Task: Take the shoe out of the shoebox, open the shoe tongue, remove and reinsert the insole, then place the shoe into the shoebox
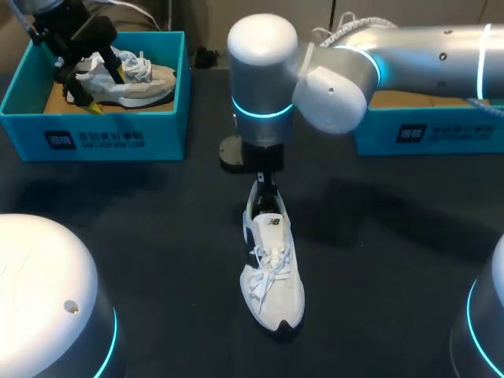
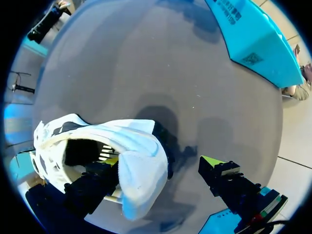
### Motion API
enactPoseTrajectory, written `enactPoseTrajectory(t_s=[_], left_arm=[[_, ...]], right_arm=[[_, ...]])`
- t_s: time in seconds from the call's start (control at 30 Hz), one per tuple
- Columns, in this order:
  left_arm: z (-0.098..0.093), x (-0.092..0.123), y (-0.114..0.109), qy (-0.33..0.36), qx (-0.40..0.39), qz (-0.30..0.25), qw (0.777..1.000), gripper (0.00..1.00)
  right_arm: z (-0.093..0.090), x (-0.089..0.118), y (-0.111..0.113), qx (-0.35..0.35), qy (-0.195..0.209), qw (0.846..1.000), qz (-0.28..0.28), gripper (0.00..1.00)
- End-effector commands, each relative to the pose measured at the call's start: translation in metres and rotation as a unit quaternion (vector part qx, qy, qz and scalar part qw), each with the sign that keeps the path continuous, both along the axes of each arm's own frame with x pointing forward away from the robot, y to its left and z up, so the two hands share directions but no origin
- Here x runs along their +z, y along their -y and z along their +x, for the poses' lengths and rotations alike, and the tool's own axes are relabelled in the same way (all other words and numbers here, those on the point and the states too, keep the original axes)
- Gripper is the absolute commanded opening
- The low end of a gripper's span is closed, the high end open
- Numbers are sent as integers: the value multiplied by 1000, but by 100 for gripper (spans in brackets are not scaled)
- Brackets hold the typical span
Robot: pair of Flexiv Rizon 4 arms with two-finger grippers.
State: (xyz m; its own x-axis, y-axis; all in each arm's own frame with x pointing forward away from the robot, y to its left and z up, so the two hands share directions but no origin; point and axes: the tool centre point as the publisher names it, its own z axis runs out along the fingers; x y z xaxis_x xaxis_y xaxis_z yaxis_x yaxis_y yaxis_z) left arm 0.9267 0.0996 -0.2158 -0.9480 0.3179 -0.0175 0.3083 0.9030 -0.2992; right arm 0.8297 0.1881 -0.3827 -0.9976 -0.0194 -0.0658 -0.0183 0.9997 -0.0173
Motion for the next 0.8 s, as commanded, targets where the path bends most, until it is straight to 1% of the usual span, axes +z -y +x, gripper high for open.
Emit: enactPoseTrajectory(t_s=[0.03,0.07,0.13,0.17,0.2,0.3,0.53,0.6,0.63,0.67,0.7,0.73,0.8], left_arm=[[-1,0,0,0,0,1,1000,100],[-1,0,0,0,0,1,1000,100],[-1,0,0,0,0,1,1000,100],[-1,0,0,0,0,1,1000,100],[-1,0,0,0,0,1,1000,100],[-1,0,0,0,0,1,1000,100],[-1,0,0,0,0,1,1000,100],[-1,0,0,0,0,1,1000,100],[-1,0,0,0,0,1,1000,100],[-1,0,0,0,0,1,1000,100],[-1,0,0,0,0,1,1000,100],[-1,0,0,0,0,1,1000,100],[-1,0,0,0,0,1,1000,100]], right_arm=[[1,-3,-1,-4,-3,1000,0,92],[1,-3,-1,-4,-3,1000,0,85],[1,-2,-1,-6,-3,1000,0,65],[1,-1,-1,-8,-3,1000,-1,59],[0,-1,-1,-8,-2,1000,-1,49],[1,0,-1,-9,-1,1000,-3,43],[0,-5,-1,-9,-7,1000,-2,44],[-1,-6,-2,-9,-9,1000,-1,43],[-2,-6,-2,-9,-9,1000,-1,41],[-2,-5,-2,-10,-9,1000,-1,29],[-3,-5,-2,-10,-9,1000,-1,9],[-3,-3,-2,-11,-7,1000,-1,0],[-5,0,-1,-14,-3,1000,-2,0]])
